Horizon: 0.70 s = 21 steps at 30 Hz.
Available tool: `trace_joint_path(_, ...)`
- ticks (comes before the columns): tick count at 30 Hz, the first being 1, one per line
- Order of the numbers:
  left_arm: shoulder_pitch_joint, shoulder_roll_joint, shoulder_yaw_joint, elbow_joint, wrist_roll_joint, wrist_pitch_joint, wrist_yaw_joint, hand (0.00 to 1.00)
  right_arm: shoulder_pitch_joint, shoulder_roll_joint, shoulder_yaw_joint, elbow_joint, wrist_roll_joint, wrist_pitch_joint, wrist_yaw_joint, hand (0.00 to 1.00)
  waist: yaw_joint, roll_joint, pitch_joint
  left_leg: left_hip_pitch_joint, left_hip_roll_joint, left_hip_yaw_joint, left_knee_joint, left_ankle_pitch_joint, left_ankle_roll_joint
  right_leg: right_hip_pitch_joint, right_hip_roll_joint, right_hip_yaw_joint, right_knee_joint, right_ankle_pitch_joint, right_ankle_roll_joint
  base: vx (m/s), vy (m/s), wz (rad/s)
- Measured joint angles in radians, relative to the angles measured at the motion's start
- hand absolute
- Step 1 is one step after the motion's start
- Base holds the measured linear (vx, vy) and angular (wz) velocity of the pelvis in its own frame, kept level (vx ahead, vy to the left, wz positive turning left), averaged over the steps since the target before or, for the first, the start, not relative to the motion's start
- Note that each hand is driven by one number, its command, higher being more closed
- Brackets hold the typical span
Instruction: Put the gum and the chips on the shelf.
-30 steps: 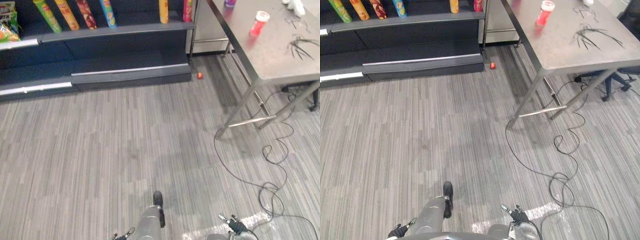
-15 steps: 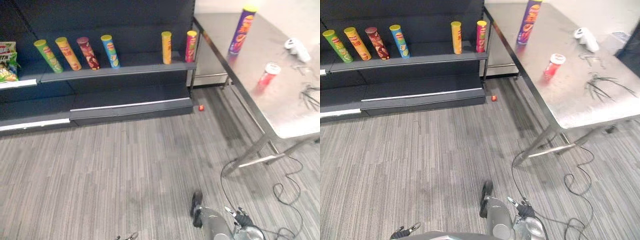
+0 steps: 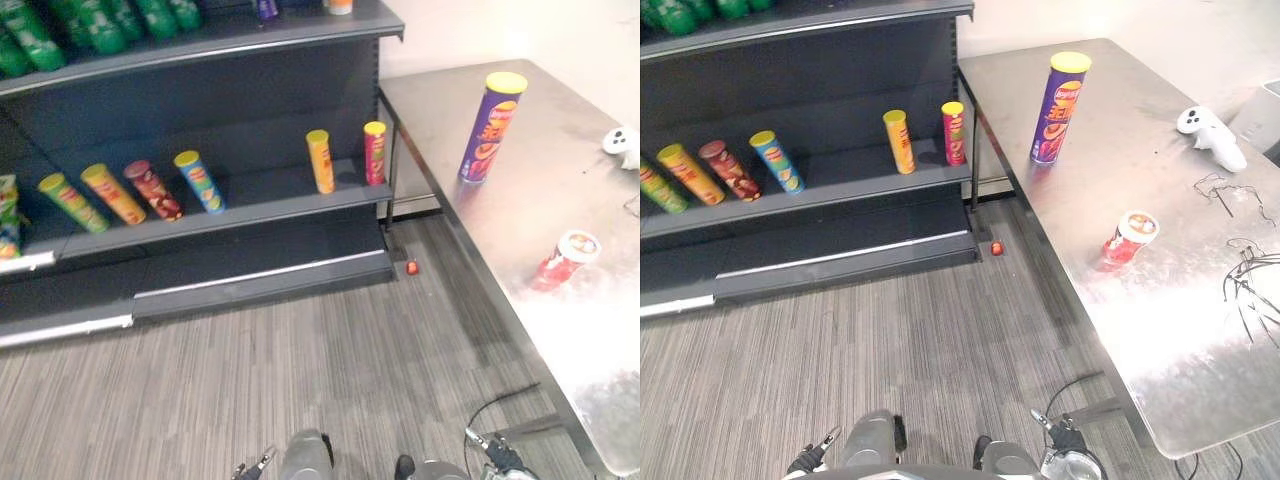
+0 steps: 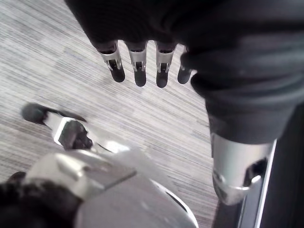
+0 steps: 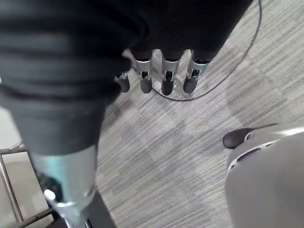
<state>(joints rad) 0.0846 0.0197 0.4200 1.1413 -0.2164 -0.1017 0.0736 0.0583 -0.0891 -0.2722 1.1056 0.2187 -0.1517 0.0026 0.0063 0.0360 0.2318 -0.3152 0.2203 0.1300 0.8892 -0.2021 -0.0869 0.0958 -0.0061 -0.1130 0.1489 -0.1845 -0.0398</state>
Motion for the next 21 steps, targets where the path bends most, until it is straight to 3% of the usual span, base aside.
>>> trace_joint_path(3,0.009,0.003,-0.002,-0.008,-0.011,-0.009,0.004,0.00,0.005,0.010,0.005,-0.005,0.000,0.000,-0.008,0.00,0.002,-0.020,-0.011,-0.008,-0.031,-0.029,-0.372,0.022,0.009,0.033,-0.054,0.062,0.012,-0.055,0.045,0.38,0.231,-0.60)
trace_joint_path(5,0.028,-0.002,-0.014,-0.007,-0.007,-0.018,0.010,0.00,0.013,0.011,0.032,-0.017,0.000,-0.001,-0.011,0.00,0.002,-0.021,-0.016,0.018,-0.038,-0.145,-0.668,0.091,-0.015,0.048,-0.087,0.146,0.040,-0.117,0.094,0.46,0.441,-0.94)
trace_joint_path(6,0.038,-0.004,-0.014,-0.007,-0.006,-0.018,0.010,0.00,0.015,0.008,0.047,-0.022,0.000,-0.002,-0.012,0.00,0.004,-0.019,-0.023,0.025,-0.031,-0.170,-0.702,0.097,-0.019,0.046,-0.092,0.172,0.050,-0.136,0.107,0.37,0.412,-1.09)
trace_joint_path(7,0.057,-0.006,-0.011,-0.003,-0.007,-0.019,0.009,0.00,0.020,0.010,0.051,-0.025,-0.001,-0.002,-0.014,0.00,0.003,-0.016,-0.040,0.025,-0.019,-0.192,-0.702,0.142,-0.067,0.047,-0.100,0.218,0.061,-0.163,0.128,0.37,0.419,-1.26)
trace_joint_path(8,0.077,0.013,-0.008,0.012,-0.007,-0.019,0.009,0.00,0.021,0.031,0.044,-0.007,-0.005,-0.001,-0.013,0.00,0.011,-0.046,-0.075,0.021,-0.054,-0.188,-0.630,0.187,-0.094,0.044,-0.128,0.294,0.062,-0.181,0.113,0.46,0.472,-1.58)
trace_joint_path(9,0.088,0.033,-0.007,0.013,-0.008,-0.019,0.009,0.00,0.018,0.075,0.040,0.016,-0.004,0.000,-0.004,0.00,0.018,-0.078,-0.105,0.016,-0.066,-0.152,-0.567,0.130,-0.088,0.027,-0.143,0.384,0.080,-0.151,0.088,0.46,0.445,-1.36)
trace_joint_path(11,0.079,0.051,-0.015,0.017,-0.007,-0.020,0.011,0.00,0.009,0.089,0.042,0.035,-0.019,0.000,0.005,0.00,0.000,-0.105,-0.139,0.029,-0.070,-0.105,-0.514,0.072,-0.071,-0.013,-0.139,0.443,0.138,-0.065,0.090,0.47,0.443,-0.85)
trace_joint_path(14,0.062,0.080,-0.081,0.066,0.000,-0.020,0.019,0.00,0.002,0.089,0.033,0.069,-0.022,-0.001,0.005,0.00,0.003,-0.111,-0.190,0.086,-0.069,-0.024,-0.509,0.041,-0.025,-0.108,-0.136,0.541,0.246,0.069,0.104,0.42,0.357,-1.16)
trace_joint_path(15,0.053,0.093,-0.124,0.087,0.003,-0.019,0.020,0.00,-0.004,0.081,0.031,0.068,-0.019,-0.002,0.004,0.00,0.010,-0.102,-0.187,0.138,-0.072,0.026,-0.542,0.036,-0.016,-0.167,-0.133,0.562,0.325,0.129,0.137,0.27,0.224,-1.49)
trace_joint_path(16,0.051,0.096,-0.147,0.091,0.004,-0.019,0.021,0.00,-0.008,0.075,0.028,0.068,-0.016,-0.001,0.003,0.00,0.010,-0.095,-0.184,0.166,-0.072,0.052,-0.562,0.033,-0.006,-0.194,-0.132,0.557,0.365,0.159,0.149,0.21,0.203,-1.53)
trace_joint_path(17,0.046,0.104,-0.202,0.102,0.018,-0.019,0.022,0.00,-0.009,0.063,0.017,0.071,-0.010,0.001,0.000,0.00,-0.004,-0.073,-0.177,0.222,-0.066,0.096,-0.593,0.024,0.013,-0.249,-0.136,0.471,0.439,0.180,0.155,0.13,0.144,-1.08)
trace_joint_path(19,0.037,0.111,-0.239,0.112,0.038,-0.019,0.024,0.00,-0.017,0.058,0.005,0.068,0.004,-0.001,-0.003,0.00,-0.017,-0.061,-0.174,0.267,-0.069,0.131,-0.609,0.023,0.016,-0.296,-0.155,0.286,0.480,0.167,0.129,0.10,0.109,-1.01)
trace_joint_path(20,0.023,0.108,-0.258,0.121,0.039,-0.017,0.023,0.00,-0.018,0.050,0.008,0.067,0.008,-0.001,-0.004,0.00,-0.016,-0.050,-0.175,0.289,-0.078,0.135,-0.611,0.023,0.016,-0.302,-0.199,0.144,0.459,0.184,0.107,0.10,0.087,-1.03)
trace_joint_path(21,0.020,0.105,-0.259,0.123,0.039,-0.017,0.022,0.00,-0.018,0.045,0.015,0.067,0.011,-0.001,-0.004,0.00,-0.012,-0.043,-0.178,0.297,-0.078,0.134,-0.621,0.024,0.018,-0.299,-0.213,0.092,0.439,0.186,0.103,0.11,0.069,-1.24)
